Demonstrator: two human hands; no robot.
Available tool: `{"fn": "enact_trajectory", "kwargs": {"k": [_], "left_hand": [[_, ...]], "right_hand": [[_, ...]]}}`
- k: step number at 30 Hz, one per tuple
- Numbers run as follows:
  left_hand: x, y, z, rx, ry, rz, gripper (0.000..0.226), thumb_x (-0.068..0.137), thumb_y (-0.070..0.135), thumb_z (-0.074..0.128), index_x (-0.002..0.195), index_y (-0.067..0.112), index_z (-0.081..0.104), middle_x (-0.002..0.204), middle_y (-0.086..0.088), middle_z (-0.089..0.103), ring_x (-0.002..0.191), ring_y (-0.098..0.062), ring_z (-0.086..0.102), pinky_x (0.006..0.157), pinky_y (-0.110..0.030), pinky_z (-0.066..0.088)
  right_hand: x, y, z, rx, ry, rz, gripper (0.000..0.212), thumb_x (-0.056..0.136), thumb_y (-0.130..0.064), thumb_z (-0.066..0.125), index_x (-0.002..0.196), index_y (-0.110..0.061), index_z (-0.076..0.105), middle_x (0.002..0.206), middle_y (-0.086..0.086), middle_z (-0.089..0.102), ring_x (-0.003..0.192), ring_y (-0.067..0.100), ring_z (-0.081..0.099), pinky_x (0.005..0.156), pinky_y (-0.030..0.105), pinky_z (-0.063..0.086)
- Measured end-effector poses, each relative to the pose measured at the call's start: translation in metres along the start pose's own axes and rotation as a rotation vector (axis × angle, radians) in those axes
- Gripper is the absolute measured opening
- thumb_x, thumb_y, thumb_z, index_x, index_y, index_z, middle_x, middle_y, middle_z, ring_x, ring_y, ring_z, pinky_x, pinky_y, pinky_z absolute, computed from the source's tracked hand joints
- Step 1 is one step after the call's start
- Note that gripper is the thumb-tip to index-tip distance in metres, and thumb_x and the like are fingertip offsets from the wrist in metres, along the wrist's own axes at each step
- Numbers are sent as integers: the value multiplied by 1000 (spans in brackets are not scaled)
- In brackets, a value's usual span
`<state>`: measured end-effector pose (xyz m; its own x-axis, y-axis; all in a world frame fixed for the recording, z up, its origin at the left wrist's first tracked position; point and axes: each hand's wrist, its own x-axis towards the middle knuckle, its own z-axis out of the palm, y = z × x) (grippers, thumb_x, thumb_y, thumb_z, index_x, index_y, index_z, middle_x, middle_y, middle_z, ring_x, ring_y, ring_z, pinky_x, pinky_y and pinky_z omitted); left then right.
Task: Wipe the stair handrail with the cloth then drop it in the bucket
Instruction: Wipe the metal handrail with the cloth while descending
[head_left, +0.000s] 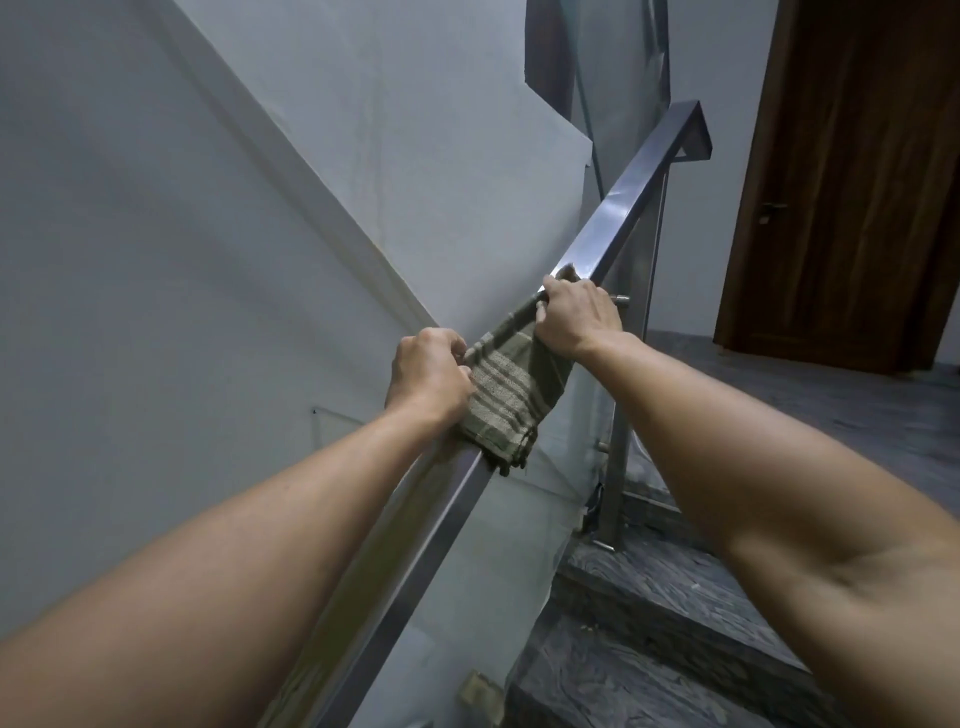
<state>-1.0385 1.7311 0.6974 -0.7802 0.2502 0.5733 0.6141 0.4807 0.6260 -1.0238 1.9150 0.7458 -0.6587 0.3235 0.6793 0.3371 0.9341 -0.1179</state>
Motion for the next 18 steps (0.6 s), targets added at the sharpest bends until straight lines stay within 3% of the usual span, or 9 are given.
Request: {"fn": "enact_trajectory", "kwargs": {"k": [4,8,10,13,15,18], "left_hand": [[-10,13,14,231,28,111,30,82,5,60,111,9,63,119,-13,57,110,-29,55,93,-37,48],[-13,34,37,217,-27,286,36,88,17,51,121,3,53,132,-16,48,126,-31,43,109,-41,35],[-9,41,51,222,-147,240,48,93,28,48,132,0,42,146,-19,37,141,-34,27,117,-46,21],[-1,40,67,301,-303,128,71,97,38,40,148,-2,12,160,-20,4,149,-31,-2,121,-45,3],[2,36,76,354,-310,128,76,97,38,38,150,-1,-1,161,-18,-6,149,-29,-9,121,-44,-1],[2,34,81,385,-289,126,76,97,32,39,150,1,-6,160,-17,-10,148,-31,-11,121,-44,-3]], "right_hand": [[3,14,7,80,-110,-92,29,95,-25,38,120,-12,36,110,19,57,103,40,48,78,42,32],[11,28,-1,74,-209,-190,40,96,-18,28,131,-16,48,134,16,51,119,36,43,99,42,30],[17,35,-5,9,-284,-266,46,96,-13,28,139,-17,45,145,12,43,136,30,33,113,40,18],[28,45,-8,-118,-359,-321,49,100,-24,26,149,-20,30,159,4,23,149,20,10,119,47,2],[33,48,-10,-164,-415,-324,53,100,-32,25,152,-21,21,162,1,13,150,18,2,119,51,-3],[35,47,-19,-166,-519,-326,65,94,-31,34,153,-16,12,163,4,3,149,18,-5,119,50,-4]]}}
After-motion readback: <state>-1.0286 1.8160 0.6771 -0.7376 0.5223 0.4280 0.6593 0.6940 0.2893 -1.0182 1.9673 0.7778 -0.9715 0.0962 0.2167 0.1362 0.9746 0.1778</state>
